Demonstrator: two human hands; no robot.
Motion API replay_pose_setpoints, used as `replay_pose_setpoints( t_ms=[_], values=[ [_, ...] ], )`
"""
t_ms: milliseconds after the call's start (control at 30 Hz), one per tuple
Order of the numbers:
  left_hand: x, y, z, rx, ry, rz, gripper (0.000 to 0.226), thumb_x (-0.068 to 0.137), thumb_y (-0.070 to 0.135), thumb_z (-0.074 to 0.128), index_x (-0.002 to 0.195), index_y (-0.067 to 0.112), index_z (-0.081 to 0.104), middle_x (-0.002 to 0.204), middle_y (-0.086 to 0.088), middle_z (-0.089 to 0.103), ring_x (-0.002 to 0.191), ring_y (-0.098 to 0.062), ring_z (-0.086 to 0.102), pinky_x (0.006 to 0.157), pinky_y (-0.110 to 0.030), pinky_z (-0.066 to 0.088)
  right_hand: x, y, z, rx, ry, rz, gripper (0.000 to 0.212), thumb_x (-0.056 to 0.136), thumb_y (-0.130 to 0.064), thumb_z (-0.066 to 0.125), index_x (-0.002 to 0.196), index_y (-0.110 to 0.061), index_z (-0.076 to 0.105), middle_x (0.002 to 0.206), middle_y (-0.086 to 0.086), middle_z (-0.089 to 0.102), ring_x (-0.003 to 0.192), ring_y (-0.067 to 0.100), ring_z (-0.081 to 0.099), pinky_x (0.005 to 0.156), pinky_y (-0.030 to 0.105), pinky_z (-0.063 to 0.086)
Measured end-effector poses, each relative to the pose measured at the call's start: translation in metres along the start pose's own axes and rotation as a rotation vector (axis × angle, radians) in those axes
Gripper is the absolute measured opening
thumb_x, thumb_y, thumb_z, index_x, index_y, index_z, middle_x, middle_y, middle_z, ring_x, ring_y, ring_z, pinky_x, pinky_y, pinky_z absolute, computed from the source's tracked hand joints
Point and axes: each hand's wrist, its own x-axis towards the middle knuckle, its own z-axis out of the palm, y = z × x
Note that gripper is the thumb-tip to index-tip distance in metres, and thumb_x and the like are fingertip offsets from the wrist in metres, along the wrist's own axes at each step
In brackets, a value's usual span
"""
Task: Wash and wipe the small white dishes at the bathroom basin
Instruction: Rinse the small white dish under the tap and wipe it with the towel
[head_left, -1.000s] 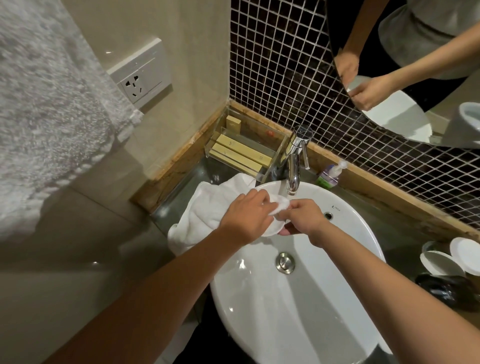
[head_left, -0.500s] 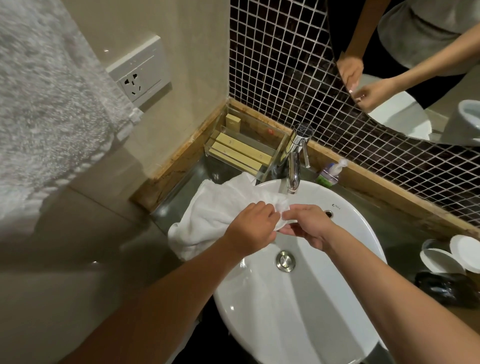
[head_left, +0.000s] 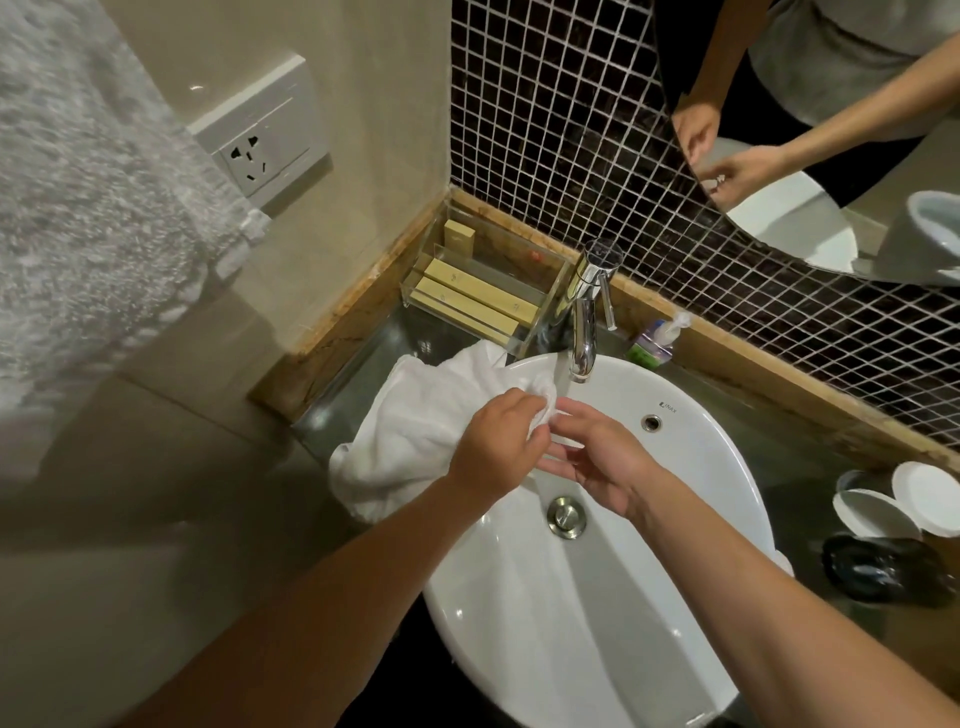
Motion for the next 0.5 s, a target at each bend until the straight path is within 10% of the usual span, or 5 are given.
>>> replay_pose_setpoints(
  t_ms=[500],
  values=[
    [0.006,-0.005,-0.006,-0.055,-0.025,-0.016,0.020,0.088,0.006,0.060,0.105,-0.004,0.065,0.088,-0.015,0.064,0.078,-0.025,0.060,0.075,-0.032,0.051,0.004,-0.008,0.009,-0.001,-0.016,0.012,0.047,0.094,-0.004,0.064,0.139,-0.010,0.053,0.107,0.012,0.076,0.091,0.031,0.075,0.085,0.048,0.061]
  ],
)
